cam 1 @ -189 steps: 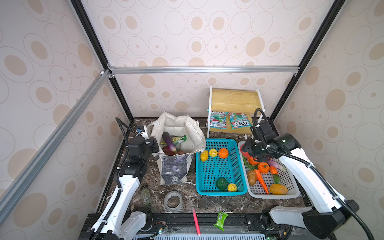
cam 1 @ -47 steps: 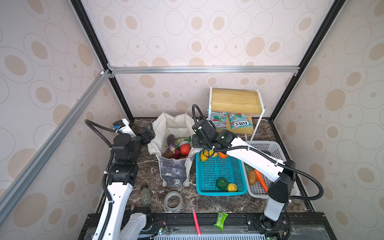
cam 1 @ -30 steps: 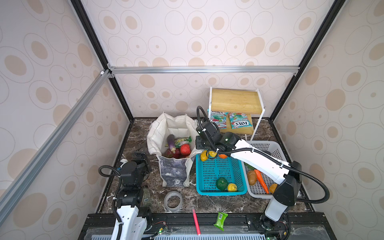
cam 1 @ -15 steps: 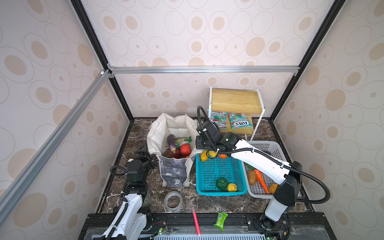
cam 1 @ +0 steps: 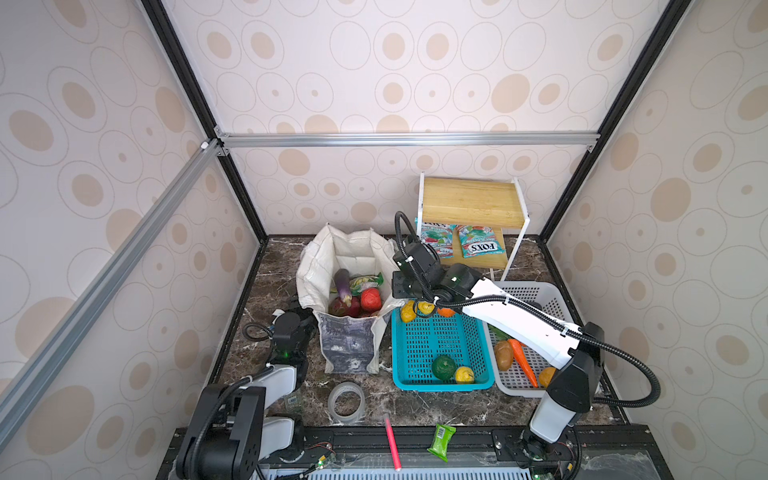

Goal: Place the food into the grocery bag and tie it

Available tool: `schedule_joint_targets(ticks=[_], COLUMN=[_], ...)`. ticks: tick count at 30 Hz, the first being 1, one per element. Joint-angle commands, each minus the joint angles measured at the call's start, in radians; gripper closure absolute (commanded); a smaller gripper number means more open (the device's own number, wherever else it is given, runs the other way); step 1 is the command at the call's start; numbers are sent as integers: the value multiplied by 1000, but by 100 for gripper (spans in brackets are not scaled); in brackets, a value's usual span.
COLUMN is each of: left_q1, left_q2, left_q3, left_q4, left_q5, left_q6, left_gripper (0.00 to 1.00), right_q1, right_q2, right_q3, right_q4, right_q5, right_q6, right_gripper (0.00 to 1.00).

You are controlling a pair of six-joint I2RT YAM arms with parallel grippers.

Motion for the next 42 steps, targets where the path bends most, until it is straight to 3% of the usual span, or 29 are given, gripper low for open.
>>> schedule_joint_targets(ticks=[1,2,3,6,8,10,13,15,19,25,26,30,32,36,39,42], left_q1=[33,56,77,121,127,132,132,133,133,128,127,125,125,126,126,126], left_q2=[99,132,159,133,37,-97,-280,-349,-411,-380,-374,-395,-406,-412,-409,-414], left_q3=[36,41,40,45,49,84,174,207,330,558,593,625,635,637,632,616], left_q4=[391,473,548,542,392,132,-247,-369,-626,-897,-947,-998,-1025,-1056,-1066,-1056], left_q5=[-8,11,18,70,102,129,107,84,81,147,141,92,71,68,79,85], left_q6=[-34,-39,-50,-27,50,171,369,449,659,1030,1078,1184,1228,1280,1313,1350], left_gripper=[79,96,100,100,100,100,100,100,100,100,100,100,100,100,100,100], right_q1=[-8,-10,-10,-11,-12,-13,-14,-13,-13,-14,-13,-13,-13,-14,-32,-81], right_q2=[-1,-1,-2,-7,-7,-3,1,-1,2,13,17,-6,-54,-173,-258,-347], right_q3=[20,22,20,16,10,11,12,11,28,59,66,79,53,-50,-137,-271], right_q4=[-7,-9,-10,-9,-1,1,-1,-1,-7,-37,-39,-33,-2,76,77,110], right_q5=[13,13,13,12,12,6,-1,-3,-6,-1,-5,-24,-14,50,135,116], right_q6=[2,2,0,0,0,1,1,0,-25,-51,-56,-73,-72,-44,55,179], right_gripper=[94,94,94,94,94,94,94,94,94,90,84,39,23,14,12,0])
